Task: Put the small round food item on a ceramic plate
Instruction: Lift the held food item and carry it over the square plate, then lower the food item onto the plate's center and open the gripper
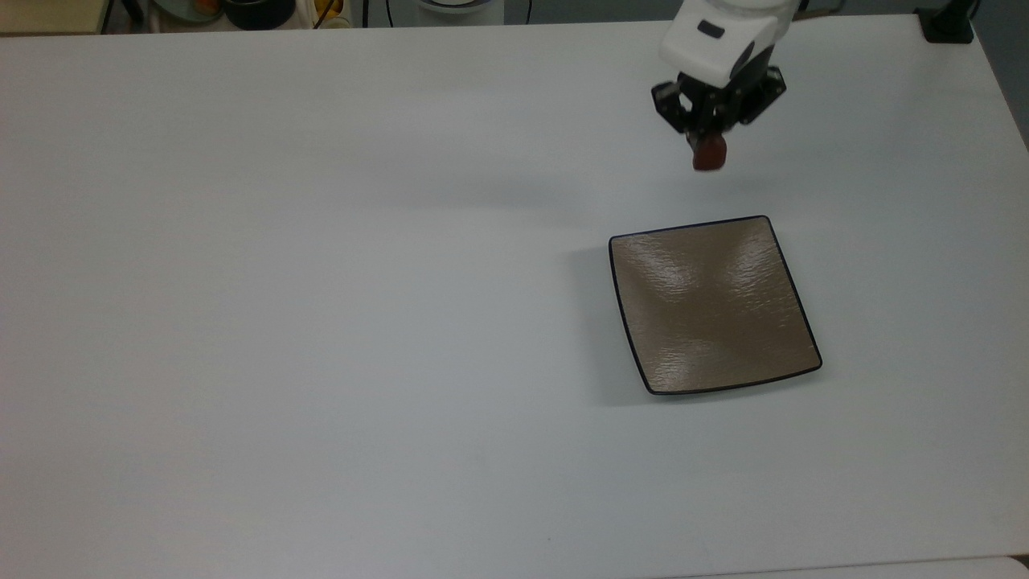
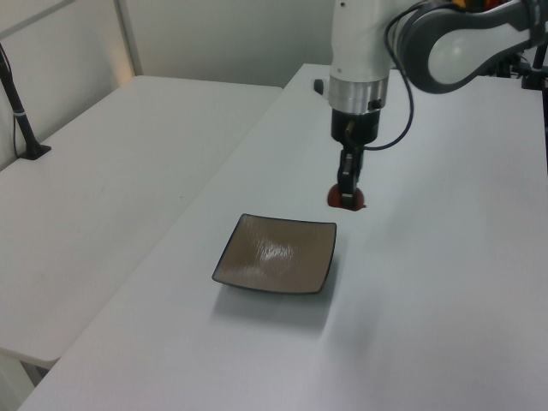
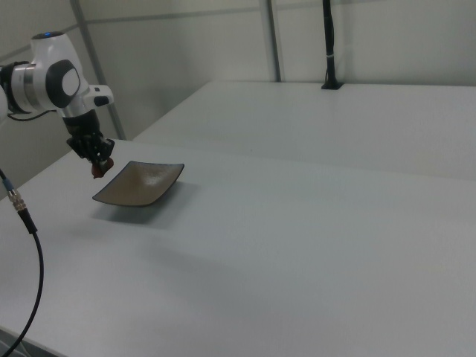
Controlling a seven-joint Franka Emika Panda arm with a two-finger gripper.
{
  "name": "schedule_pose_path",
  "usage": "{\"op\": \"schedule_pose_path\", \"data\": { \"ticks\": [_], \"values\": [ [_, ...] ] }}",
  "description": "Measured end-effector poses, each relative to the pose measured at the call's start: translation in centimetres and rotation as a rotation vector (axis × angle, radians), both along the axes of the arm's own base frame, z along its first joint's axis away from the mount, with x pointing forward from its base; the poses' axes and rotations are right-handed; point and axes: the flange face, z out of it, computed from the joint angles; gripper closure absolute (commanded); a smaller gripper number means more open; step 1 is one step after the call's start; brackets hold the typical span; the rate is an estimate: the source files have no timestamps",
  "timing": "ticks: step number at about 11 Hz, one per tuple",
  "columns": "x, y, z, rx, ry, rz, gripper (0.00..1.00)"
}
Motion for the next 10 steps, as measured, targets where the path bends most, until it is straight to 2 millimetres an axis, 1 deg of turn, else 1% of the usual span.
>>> {"op": "schedule_pose_path", "data": {
  "ticks": [2, 5, 7, 10],
  "values": [
    [2.2, 0.2, -1.6, 0.004, -0.066, 0.016, 0.89],
    [5.8, 0.7, -4.9, 0.032, -0.163, 0.013, 0.88],
    [7.2, 0.9, -7.5, 0.055, -0.196, 0.009, 0.86],
    [8.1, 1.5, -10.6, 0.077, -0.220, 0.011, 0.85]
  ]
}}
